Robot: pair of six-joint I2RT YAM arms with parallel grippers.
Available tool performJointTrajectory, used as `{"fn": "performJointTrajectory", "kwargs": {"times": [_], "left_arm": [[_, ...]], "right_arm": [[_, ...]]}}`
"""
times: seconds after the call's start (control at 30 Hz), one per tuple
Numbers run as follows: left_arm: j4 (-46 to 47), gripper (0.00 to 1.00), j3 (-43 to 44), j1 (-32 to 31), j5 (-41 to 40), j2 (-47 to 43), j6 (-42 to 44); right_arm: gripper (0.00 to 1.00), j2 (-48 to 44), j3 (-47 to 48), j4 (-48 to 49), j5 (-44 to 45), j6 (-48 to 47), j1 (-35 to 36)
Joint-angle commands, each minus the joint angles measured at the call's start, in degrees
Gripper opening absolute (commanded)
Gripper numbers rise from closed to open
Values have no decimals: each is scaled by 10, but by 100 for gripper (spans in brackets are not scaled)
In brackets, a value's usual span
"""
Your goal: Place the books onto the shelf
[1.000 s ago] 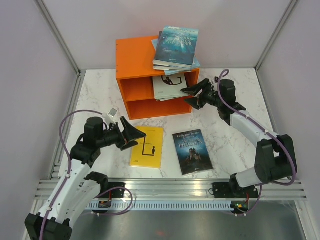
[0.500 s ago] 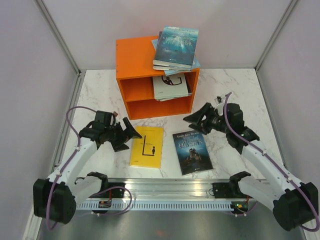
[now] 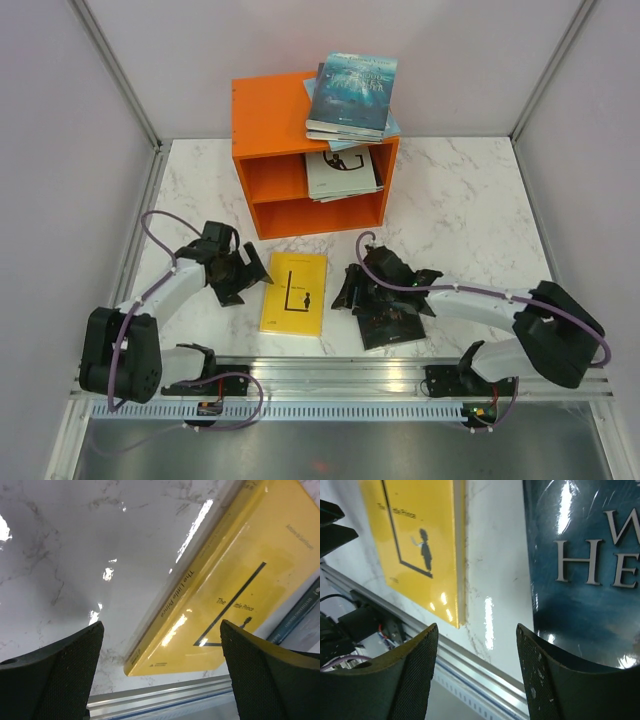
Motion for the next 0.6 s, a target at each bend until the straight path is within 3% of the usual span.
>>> {"fn": "performJointTrajectory", "kwargs": {"times": [0.0, 0.27, 0.4, 0.57], "left_arm": [[84, 99, -34, -9, -16, 32, 27], [236, 98, -120, -49, 56, 66, 33], [353, 94, -160, -63, 184, 90, 10], [411, 91, -191, -68, 258, 19, -29]], "right_arm": [[68, 48, 18, 76, 35, -4, 6], [65, 181, 45, 137, 61, -2, 19], [64, 254, 56, 160, 51, 16, 26], [63, 273, 42, 177, 45, 30, 28]]}}
